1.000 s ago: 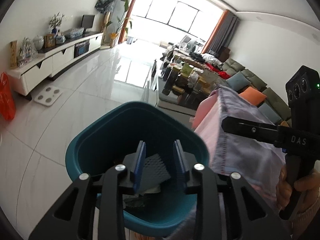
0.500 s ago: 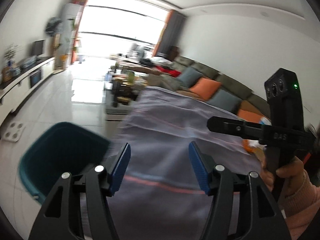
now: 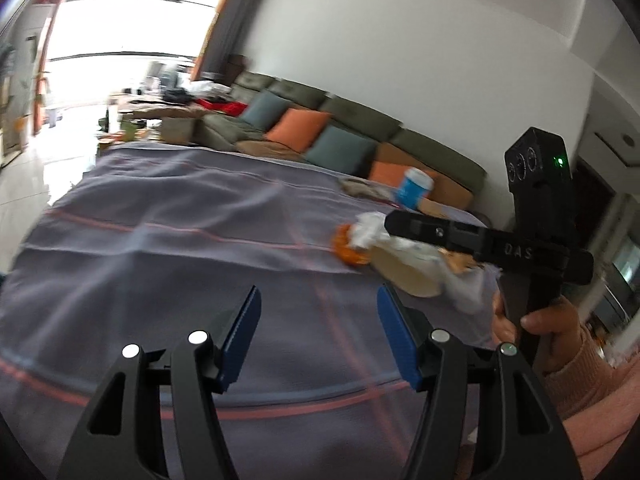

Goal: Collect trash
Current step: 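Grasp the white tissue with the left tool while the right tool grasps the paper cup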

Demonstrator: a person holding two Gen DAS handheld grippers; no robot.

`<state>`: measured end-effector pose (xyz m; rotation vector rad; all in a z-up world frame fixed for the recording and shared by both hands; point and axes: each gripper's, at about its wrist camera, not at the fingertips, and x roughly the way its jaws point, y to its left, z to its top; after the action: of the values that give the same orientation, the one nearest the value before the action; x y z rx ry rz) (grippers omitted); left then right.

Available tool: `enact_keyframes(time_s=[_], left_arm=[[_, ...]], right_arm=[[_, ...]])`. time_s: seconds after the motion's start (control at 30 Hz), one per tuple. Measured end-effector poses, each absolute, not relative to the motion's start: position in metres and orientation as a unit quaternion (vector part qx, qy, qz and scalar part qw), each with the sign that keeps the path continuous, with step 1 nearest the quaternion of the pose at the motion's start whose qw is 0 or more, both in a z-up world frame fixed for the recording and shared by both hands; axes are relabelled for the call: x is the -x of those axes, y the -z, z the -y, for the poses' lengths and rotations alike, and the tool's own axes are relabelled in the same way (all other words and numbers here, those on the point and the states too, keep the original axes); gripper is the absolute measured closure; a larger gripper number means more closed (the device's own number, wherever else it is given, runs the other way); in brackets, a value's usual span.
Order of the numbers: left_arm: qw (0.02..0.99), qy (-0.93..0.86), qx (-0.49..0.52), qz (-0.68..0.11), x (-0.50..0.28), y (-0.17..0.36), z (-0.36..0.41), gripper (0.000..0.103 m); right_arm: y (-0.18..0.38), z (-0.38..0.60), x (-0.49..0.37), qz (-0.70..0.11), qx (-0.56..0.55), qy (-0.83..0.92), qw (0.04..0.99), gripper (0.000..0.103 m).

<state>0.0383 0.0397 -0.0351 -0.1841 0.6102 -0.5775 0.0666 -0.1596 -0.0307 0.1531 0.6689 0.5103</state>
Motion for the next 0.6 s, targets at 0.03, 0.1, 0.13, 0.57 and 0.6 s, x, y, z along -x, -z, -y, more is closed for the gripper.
enact_keyframes(time_s=[0.03, 0.1, 0.13, 0.57, 0.6], left_arm=[[0.905, 0.290, 0.084, -0.299, -0.039, 0.035, -0.030, 0.042], [0.899, 0.307, 0.078, -0.302, -0.041, 0.037, -0.015, 0.042], [0.896, 0.315, 0.075, -0.304, -0.042, 0.037, -0.008, 0.042], [0.890, 0.321, 0.034, -0.322, -0.083, 0.035, 0.040, 0.042], [0.889, 0.322, 0.031, -0.323, -0.089, 0.034, 0.044, 0.042]], right_arm=[[0.031, 0.174, -0.066, -0.321, -0.078, -0.237, 0.914, 0.031], [0.029, 0.189, -0.065, -0.315, -0.082, -0.218, 0.920, 0.031], [0.029, 0.199, -0.065, -0.312, -0.084, -0.206, 0.924, 0.031], [0.062, 0.240, -0.085, -0.349, -0.107, -0.177, 0.914, 0.034], [0.065, 0.240, -0.086, -0.354, -0.108, -0.180, 0.912, 0.037]])
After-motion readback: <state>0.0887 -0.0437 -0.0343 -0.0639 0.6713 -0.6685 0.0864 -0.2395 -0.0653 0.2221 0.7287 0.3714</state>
